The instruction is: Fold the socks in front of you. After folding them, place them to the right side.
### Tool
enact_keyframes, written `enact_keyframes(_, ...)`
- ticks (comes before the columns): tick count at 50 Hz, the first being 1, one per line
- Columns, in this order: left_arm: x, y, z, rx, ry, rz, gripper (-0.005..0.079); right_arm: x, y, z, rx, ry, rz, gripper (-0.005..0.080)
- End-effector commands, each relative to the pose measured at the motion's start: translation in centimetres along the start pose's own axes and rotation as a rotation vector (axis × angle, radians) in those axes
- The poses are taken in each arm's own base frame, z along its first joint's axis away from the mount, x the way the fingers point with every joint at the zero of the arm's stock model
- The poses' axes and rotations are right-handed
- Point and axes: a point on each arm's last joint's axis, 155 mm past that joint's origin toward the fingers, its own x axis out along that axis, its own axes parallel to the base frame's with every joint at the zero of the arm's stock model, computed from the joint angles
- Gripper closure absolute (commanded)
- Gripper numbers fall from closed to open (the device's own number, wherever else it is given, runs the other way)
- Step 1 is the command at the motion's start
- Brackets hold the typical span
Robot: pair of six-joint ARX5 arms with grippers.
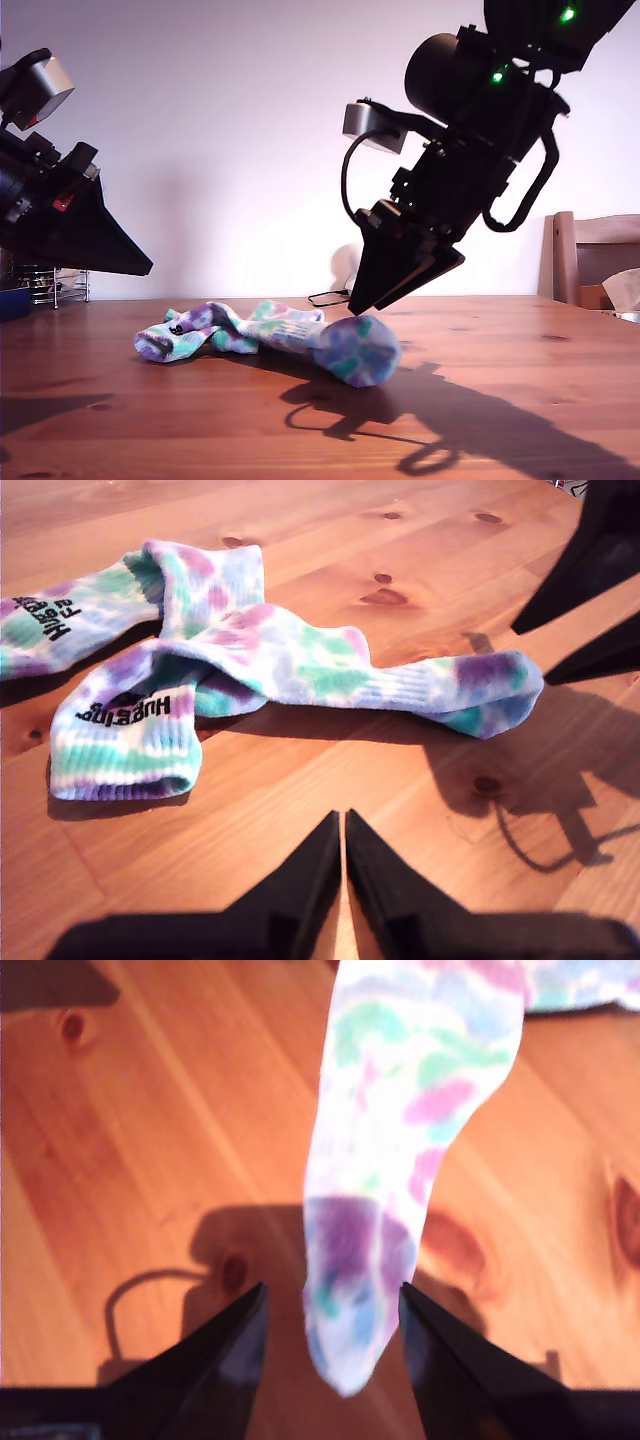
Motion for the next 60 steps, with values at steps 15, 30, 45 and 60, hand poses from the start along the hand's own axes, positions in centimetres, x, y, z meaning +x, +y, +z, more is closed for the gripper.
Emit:
enact_keyframes(15,0.1,0.1,0.3,0.006,-0.004,0.0,0.0755,2.2,0.1,0.7,-0.028,-0.035,0.014,0.039)
enact_keyframes(30,0.1,0.1,0.3,0.007,-0.004,0.0,0.0755,2.2,0.1,1.1,-0.04,-0.047,0.01,0.059)
enact_keyframes(45,0.1,1.0,0.2,0.006,-0.003,0.044,0.0753,1.7,0.5,1.6,-0.017,-0.018,0.028,0.0765)
enact_keyframes(60,0.0,1.8,0.1,0.094,0.003,0.079,0.0753,-0.9,1.1,4.6,-0.026,0.026,0.059,0.0765)
